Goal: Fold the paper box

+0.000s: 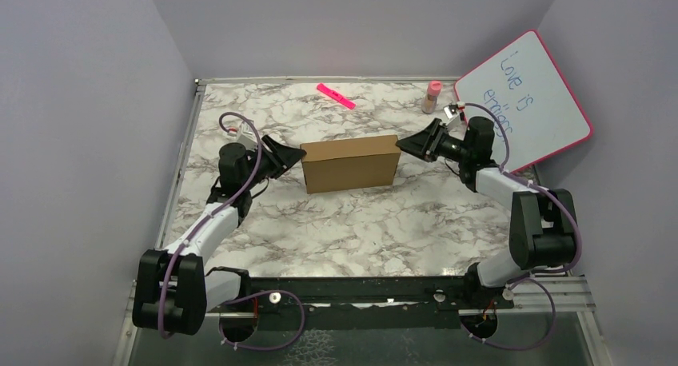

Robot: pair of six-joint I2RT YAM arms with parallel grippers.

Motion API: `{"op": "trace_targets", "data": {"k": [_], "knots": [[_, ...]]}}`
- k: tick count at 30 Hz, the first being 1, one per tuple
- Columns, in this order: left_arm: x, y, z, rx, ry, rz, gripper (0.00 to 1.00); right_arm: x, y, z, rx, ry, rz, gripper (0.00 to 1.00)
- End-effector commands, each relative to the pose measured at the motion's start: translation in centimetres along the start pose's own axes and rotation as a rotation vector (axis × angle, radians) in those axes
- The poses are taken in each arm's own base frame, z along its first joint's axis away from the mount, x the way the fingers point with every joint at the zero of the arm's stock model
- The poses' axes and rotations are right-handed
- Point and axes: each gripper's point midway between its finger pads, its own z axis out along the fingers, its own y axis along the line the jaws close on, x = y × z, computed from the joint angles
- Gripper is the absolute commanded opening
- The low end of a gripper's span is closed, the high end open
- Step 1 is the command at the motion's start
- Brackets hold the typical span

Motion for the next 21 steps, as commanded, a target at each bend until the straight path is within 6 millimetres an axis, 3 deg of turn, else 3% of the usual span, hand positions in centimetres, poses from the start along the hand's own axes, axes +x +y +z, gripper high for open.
{"op": "trace_targets", "data": {"k": [1, 8, 13, 17, 21], "knots": [[3.5, 4.4, -0.4, -0.105, 0.078, -0.005, 0.43, 4.4, -5.6, -0.7, 0.154, 0.087, 0.058, 0.42], [6.2, 9.2, -1.3, -0.255, 0.109, -0.049, 0.28, 7.0, -10.1, -2.1, 0.322, 0.101, 0.051, 0.34], [7.3, 11.6, -1.7, -0.356, 0.132, -0.047, 0.25, 7.9, -11.1, -2.7, 0.377, 0.109, 0.021, 0.33], [6.4, 11.4, -2.0, -0.376, 0.085, -0.026, 0.24, 6.6, -9.8, -2.6, 0.358, 0.082, -0.016, 0.33], [3.6, 8.2, -1.7, -0.294, 0.017, 0.036, 0.3, 3.8, -6.1, -2.1, 0.269, 0.03, -0.074, 0.38]]}}
